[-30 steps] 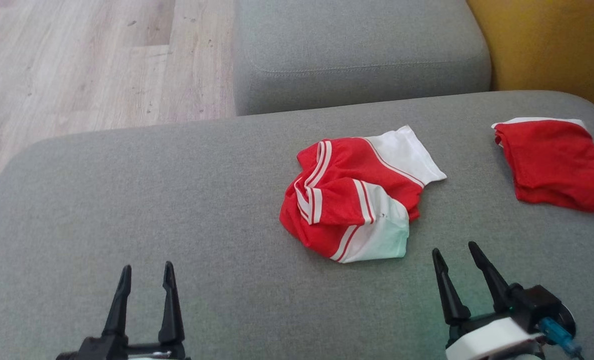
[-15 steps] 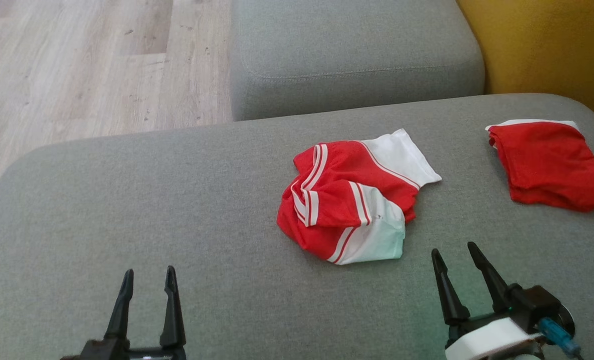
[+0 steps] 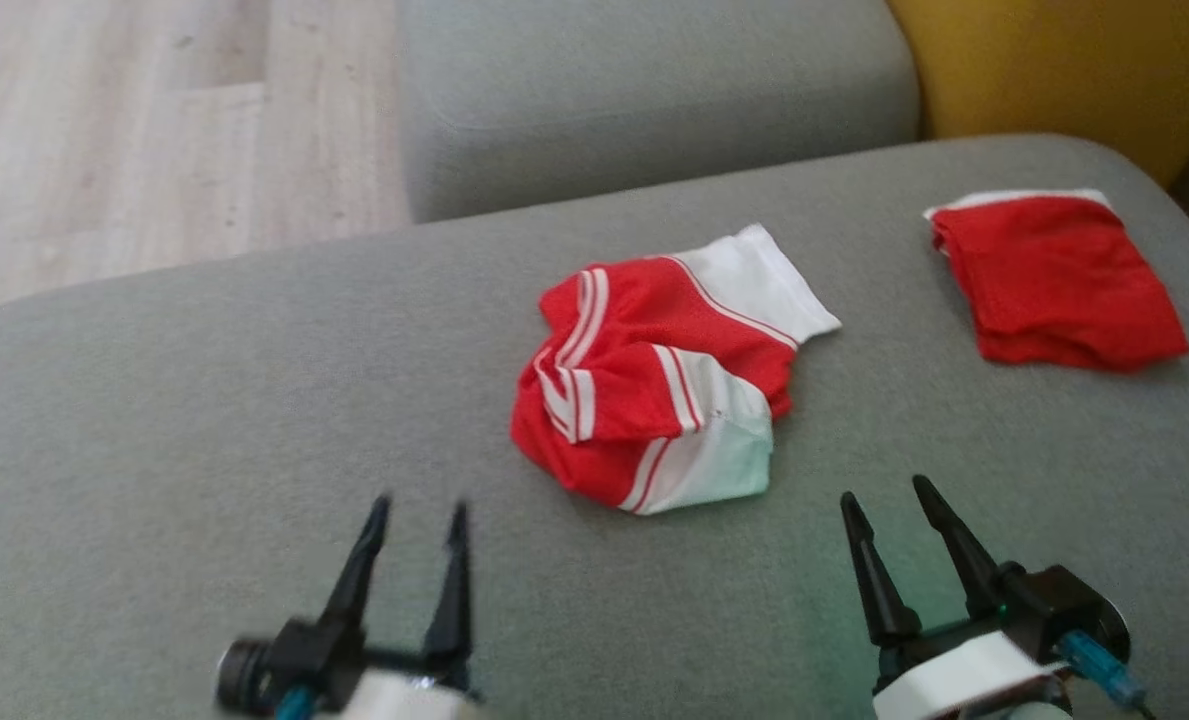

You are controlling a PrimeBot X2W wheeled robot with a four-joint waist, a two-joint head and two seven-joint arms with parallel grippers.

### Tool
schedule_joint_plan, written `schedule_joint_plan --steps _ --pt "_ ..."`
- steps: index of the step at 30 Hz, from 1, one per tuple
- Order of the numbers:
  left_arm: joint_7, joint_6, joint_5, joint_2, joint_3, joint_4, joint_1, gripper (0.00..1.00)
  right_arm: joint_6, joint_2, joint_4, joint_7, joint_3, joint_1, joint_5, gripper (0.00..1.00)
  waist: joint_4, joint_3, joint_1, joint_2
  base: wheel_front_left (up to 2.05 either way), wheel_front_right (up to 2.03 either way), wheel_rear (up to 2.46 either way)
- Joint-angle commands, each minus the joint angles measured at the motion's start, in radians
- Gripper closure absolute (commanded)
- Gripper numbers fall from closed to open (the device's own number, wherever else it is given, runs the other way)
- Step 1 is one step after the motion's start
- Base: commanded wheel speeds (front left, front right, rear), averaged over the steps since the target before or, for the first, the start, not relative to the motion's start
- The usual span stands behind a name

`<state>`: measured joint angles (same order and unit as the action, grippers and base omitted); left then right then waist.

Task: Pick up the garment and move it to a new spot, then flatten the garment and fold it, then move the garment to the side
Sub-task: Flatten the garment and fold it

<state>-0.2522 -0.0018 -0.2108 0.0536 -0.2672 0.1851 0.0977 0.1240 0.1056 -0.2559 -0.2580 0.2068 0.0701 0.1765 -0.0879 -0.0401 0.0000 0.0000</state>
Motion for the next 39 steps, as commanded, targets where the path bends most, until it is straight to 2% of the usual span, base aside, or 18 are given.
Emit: schedule_joint_plan --steps 1,4,5,8,15,18,20,21,23,27,31,34,39 --pt "-0.010 -0.006 -0.012 -0.003 -0.004 -0.016 -0.104 0.00 0.007 0.009 0.038 -0.004 0.028 -0.055 0.008 0.00 -0.040 0.035 0.0000 0.0000 0.00 0.00 0.00" --pt "-0.010 -0.015 -0.041 -0.003 -0.088 0.054 -0.186 0.00 0.007 0.009 0.046 -0.004 0.044 -0.072 0.011 0.00 -0.084 0.072 0.0000 0.0000 0.00 0.00 0.00" --pt "-0.010 -0.019 -0.063 -0.003 -0.138 0.125 -0.250 0.00 0.007 0.008 0.050 -0.004 0.053 -0.088 0.015 0.00 -0.115 0.096 0.0000 0.0000 0.00 0.00 0.00" --pt "-0.010 -0.010 -0.083 -0.003 -0.177 0.230 -0.347 0.00 0.007 0.002 0.052 -0.004 0.065 -0.111 0.020 0.00 -0.166 0.130 0.0000 0.0000 0.00 0.00 0.00" --pt "-0.010 0.034 -0.108 -0.003 -0.153 0.421 -0.512 0.00 0.007 -0.009 0.047 -0.004 0.090 -0.147 0.031 0.00 -0.251 0.183 0.0000 0.0000 0.00 0.00 0.00" --pt "-0.010 0.023 -0.115 -0.002 -0.136 0.465 -0.545 0.00 0.007 -0.011 0.044 -0.004 0.091 -0.151 0.035 0.00 -0.267 0.192 0.0000 0.0000 0.00 0.00 0.00" --pt "-0.010 -0.005 -0.126 -0.002 -0.134 0.492 -0.557 0.00 0.007 -0.012 0.042 -0.004 0.088 -0.152 0.037 0.00 -0.272 0.192 0.0000 0.0000 0.00 0.00 0.00" --pt "-0.010 -0.015 -0.129 -0.002 -0.135 0.501 -0.562 0.14 0.007 -0.012 0.041 -0.004 0.087 -0.151 0.037 0.00 -0.273 0.191 0.0000 0.0000 0.00 0.00 0.00" --pt "-0.010 -0.038 -0.139 -0.003 -0.136 0.503 -0.567 1.00 0.007 -0.012 0.040 -0.004 0.086 -0.151 0.037 0.00 -0.276 0.186 0.0000 0.0000 0.00 0.00 0.00" --pt "-0.010 -0.089 -0.198 -0.003 -0.176 0.430 -0.582 1.00 0.007 -0.014 0.042 -0.004 0.083 -0.151 0.035 0.00 -0.278 0.174 0.0000 0.0000 0.00 0.00 0.00" --pt "-0.010 -0.111 -0.244 -0.003 -0.237 0.372 -0.646 1.00 0.007 -0.015 0.041 -0.004 0.088 -0.152 0.035 0.00 -0.281 0.164 0.0000 0.0000 0.00 0.00 0.00" --pt "-0.003 -0.121 -0.281 -0.003 -0.282 0.338 -0.771 1.00 0.007 -0.017 0.045 -0.004 0.090 -0.154 0.034 0.00 -0.289 0.155 0.0000 0.0000 0.00 0.00 0.00" --pt "0.042 -0.127 -0.332 -0.003 -0.286 0.318 -1.049 1.00 0.007 -0.021 0.057 -0.004 0.087 -0.154 0.032 0.00 -0.299 0.146 0.0000 0.0000 0.00 0.00 0.00"
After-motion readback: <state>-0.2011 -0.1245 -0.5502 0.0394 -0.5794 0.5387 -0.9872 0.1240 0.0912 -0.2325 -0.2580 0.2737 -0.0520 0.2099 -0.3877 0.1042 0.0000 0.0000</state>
